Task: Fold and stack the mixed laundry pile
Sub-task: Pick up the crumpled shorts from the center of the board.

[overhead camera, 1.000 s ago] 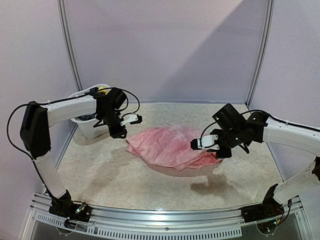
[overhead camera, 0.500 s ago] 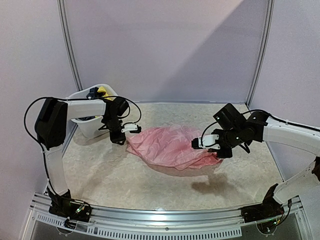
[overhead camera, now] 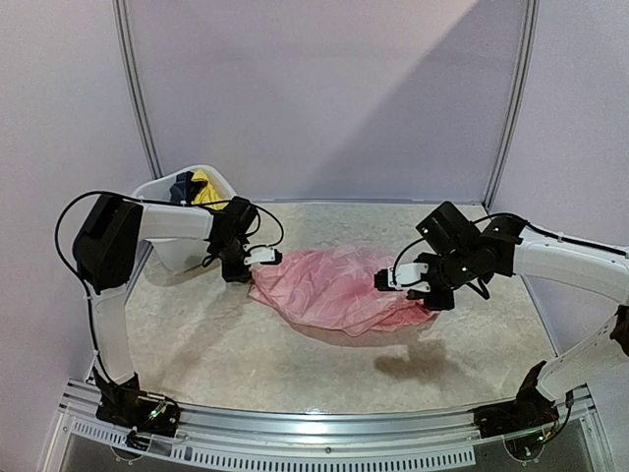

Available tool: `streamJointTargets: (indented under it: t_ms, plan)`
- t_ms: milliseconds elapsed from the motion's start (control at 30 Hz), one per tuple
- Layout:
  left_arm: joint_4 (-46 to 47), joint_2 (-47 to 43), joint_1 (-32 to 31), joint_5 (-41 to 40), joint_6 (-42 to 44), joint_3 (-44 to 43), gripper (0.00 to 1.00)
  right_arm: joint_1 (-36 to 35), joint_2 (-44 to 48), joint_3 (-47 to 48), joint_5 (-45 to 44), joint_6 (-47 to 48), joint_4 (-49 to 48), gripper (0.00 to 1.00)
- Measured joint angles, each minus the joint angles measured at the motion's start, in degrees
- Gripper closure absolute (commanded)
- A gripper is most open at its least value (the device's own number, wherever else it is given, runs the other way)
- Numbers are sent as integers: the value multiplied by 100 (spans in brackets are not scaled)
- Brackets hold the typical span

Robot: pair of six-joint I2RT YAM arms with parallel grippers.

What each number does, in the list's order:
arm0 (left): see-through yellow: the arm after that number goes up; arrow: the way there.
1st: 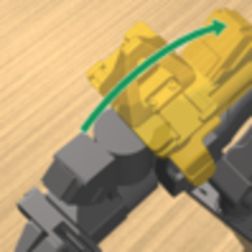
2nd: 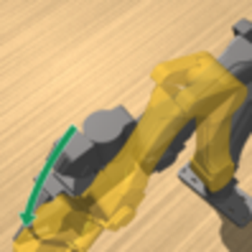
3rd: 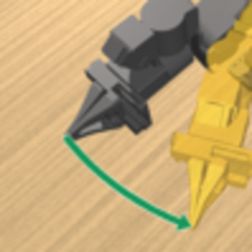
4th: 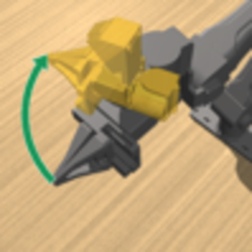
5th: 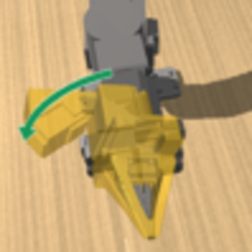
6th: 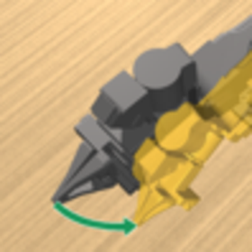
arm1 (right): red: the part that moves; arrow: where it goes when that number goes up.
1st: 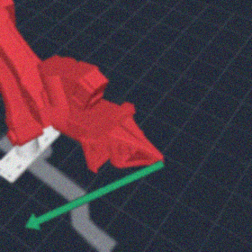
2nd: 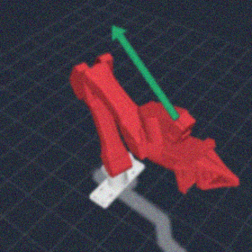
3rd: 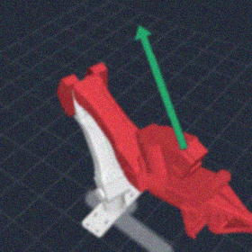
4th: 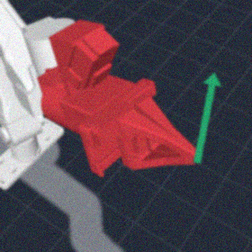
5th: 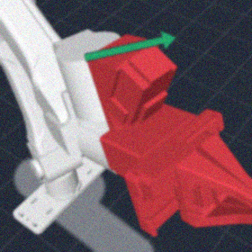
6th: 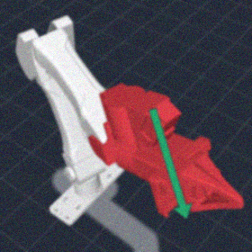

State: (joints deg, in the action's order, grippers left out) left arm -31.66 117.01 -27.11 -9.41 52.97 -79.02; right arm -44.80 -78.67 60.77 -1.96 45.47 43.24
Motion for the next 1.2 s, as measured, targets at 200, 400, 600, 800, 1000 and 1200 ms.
streamJointTargets:
  t_ms: [200,400,600,800,1000,1200]
  plan:
    - [315,-26,-162,-26,234,116,60,15,-63,52,20,-24,20,100]
    - [531,61,-407,-201,409,120,100,26,-107,55,20,-26,46,100]
    - [522,39,-439,-490,291,42,100,205,-103,116,48,-72,79,100]
    - [516,-761,-411,-1099,-232,33,100,938,17,835,216,-245,203,100]
    - [782,-2441,-415,-1825,-938,-55,100,1600,372,1558,260,-485,129,100]
    - [822,-3585,-557,-2236,-1508,-647,100,1670,516,2083,173,-756,79,100]
